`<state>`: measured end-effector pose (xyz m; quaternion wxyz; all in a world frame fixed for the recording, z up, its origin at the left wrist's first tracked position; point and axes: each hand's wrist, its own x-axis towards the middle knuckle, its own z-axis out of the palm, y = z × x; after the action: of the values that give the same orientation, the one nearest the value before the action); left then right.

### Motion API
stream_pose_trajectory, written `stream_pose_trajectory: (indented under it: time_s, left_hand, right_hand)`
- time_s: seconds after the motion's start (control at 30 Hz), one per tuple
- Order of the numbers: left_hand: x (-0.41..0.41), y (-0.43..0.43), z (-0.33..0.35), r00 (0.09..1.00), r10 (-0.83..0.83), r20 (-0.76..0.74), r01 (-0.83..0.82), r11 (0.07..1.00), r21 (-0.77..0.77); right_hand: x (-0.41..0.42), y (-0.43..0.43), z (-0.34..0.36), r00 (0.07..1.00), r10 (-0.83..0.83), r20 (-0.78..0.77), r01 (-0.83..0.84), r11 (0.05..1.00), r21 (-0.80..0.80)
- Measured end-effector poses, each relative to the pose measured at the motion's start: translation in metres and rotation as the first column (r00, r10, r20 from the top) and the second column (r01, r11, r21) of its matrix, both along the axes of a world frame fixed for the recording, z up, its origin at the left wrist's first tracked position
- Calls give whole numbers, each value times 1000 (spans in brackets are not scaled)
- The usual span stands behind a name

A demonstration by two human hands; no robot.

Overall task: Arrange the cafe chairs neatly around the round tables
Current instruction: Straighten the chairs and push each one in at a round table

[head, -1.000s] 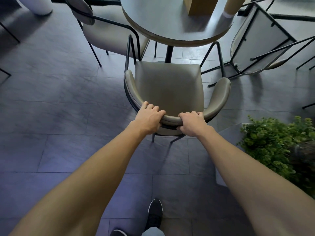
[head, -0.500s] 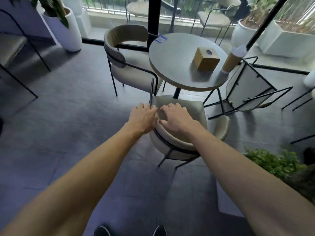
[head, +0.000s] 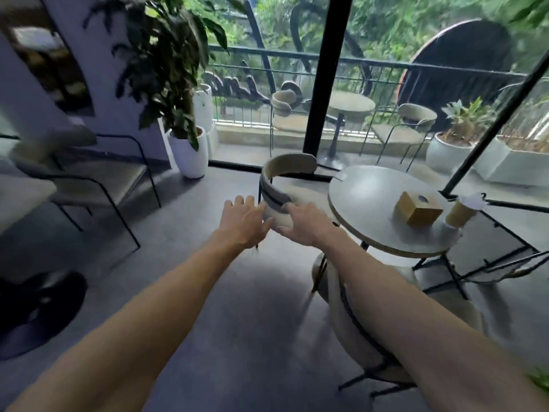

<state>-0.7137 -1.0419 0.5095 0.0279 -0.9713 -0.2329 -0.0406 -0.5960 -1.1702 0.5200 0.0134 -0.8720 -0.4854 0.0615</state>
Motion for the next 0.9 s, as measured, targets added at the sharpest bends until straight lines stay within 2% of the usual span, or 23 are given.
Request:
stream_pose_trajectory:
  time_s: [0.13, 0.33, 0.57, 0.73, 0.9]
  left_hand:
    - [21, 69, 15, 999, 12, 41, -13, 1000, 19]
    - [90, 190, 5, 1000, 15, -9, -15, 999, 46]
    - [177, 342, 6, 995, 29, -94, -24, 999, 46]
    - [235, 457, -7, 988, 74, -138, -67, 996, 52]
    - [324, 580, -35, 991, -1, -136, 8, 999, 52]
  right_hand:
    - [20, 77, 8, 999, -12, 38, 9, 996, 86]
    - [89, 199, -18, 999, -6, 40, 4, 1000, 30]
    - [180, 357, -35, 999, -29, -42, 28, 999, -41]
    - [243, 463, -45, 996, -71, -61, 68, 996, -56]
    - [317, 561, -70, 982, -174, -70, 171, 984, -45]
